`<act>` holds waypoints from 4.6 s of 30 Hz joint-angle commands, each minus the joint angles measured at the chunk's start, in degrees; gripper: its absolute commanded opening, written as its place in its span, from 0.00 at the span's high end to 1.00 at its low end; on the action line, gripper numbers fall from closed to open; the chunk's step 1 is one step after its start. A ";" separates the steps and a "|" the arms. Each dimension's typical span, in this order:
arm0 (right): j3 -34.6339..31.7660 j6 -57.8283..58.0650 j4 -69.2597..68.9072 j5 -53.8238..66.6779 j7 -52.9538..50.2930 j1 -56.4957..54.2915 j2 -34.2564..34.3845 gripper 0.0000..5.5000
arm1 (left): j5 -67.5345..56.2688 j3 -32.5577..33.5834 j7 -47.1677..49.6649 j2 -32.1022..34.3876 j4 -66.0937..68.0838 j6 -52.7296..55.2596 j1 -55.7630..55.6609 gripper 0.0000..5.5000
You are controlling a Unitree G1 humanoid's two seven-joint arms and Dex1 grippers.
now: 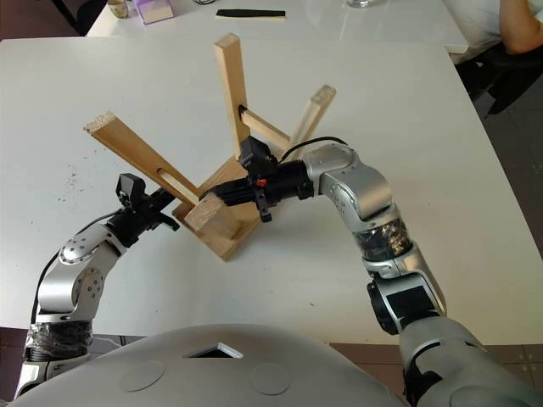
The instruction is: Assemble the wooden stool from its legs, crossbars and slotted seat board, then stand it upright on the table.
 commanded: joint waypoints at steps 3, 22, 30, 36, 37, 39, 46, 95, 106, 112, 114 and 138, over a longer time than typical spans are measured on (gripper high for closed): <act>-9.27 4.65 -9.77 1.98 -10.71 4.64 -4.72 1.00 | 1.27 7.07 7.84 -1.69 3.65 -4.02 -2.28 0.99; -18.96 7.49 -27.32 15.87 -11.25 19.92 -19.90 1.00 | -8.77 0.70 -0.69 2.56 -17.09 8.94 22.66 0.99; -27.11 10.93 -26.78 31.16 -30.97 6.98 -10.26 1.00 | -7.77 -2.64 1.15 0.23 -16.02 8.04 19.24 0.99; -43.03 8.11 -13.27 66.79 -45.47 -9.48 -20.23 1.00 | -7.13 -5.24 2.45 -1.30 -16.90 7.67 21.66 0.99; -44.79 7.14 -9.29 68.78 -47.19 -13.03 -21.74 1.00 | -6.97 -5.49 2.70 -1.53 -17.07 7.47 22.24 0.99; -48.38 6.11 1.11 65.34 -47.00 -18.95 -26.99 1.00 | -7.02 -6.04 2.70 -1.72 -17.44 7.32 23.02 0.99; -23.29 -14.07 22.23 14.52 -23.72 -2.49 -41.77 1.00 | -6.24 -7.32 5.14 -2.50 -17.73 8.12 21.31 0.99; -10.16 -15.85 5.01 -11.98 -14.19 21.92 -21.20 1.00 | -15.80 4.43 7.87 2.53 -19.60 16.24 8.14 0.99; -14.40 -8.42 -13.23 -6.16 -7.61 33.78 -30.70 1.00 | -12.81 17.96 6.09 14.26 -16.53 17.74 10.56 0.99; -9.90 -7.76 -13.21 -10.29 -13.61 35.03 -27.36 1.00 | -6.41 7.72 -4.00 18.20 -11.42 12.99 15.62 0.99; -9.10 -7.56 -13.10 -10.66 -15.25 35.21 -25.99 1.00 | -3.85 4.12 -6.20 18.13 -9.05 10.36 16.23 0.99; -5.41 -8.45 -12.28 -11.99 -16.03 33.80 -23.35 1.00 | -2.92 -4.40 -11.17 13.27 -9.56 4.74 10.84 0.99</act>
